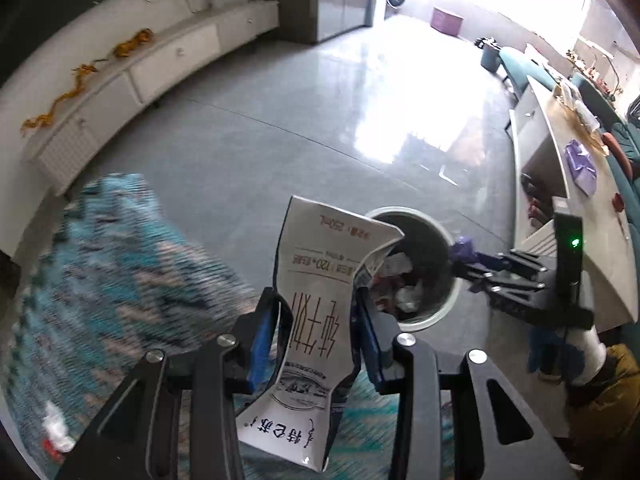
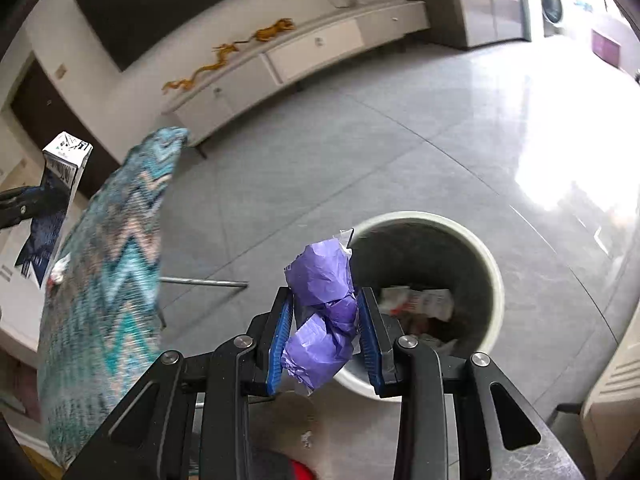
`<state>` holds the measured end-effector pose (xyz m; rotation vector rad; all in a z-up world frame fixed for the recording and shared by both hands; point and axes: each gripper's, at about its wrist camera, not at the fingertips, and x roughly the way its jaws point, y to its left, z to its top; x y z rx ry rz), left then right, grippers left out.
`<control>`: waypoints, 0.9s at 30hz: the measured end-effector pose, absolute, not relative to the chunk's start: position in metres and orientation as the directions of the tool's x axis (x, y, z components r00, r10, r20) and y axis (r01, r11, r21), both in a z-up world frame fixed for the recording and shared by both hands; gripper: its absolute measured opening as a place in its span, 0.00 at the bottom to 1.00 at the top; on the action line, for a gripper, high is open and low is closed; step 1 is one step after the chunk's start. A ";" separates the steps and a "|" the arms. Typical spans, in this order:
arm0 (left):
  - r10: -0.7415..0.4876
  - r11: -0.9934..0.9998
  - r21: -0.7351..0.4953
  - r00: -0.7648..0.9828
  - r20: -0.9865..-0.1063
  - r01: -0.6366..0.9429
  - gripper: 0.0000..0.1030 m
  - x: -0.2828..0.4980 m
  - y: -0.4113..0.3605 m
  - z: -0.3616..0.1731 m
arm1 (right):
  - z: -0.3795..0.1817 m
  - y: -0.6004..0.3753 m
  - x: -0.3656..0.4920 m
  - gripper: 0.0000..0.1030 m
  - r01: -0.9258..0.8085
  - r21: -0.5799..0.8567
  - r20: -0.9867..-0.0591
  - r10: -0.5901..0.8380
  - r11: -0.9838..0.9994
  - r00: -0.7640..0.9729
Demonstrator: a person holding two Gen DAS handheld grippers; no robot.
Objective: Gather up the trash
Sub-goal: 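Carry the carton and purple bag over the white bin and open both grippers, then move both tools back to the last trash on the blanket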
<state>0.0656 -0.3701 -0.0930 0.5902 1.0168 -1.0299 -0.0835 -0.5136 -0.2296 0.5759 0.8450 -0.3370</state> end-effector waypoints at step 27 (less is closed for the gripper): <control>-0.426 0.444 -0.157 0.054 -0.903 0.882 0.53 0.023 -0.473 -0.157 | -0.278 -0.560 -0.109 0.47 0.654 0.301 -0.830 -0.146 0.695 0.538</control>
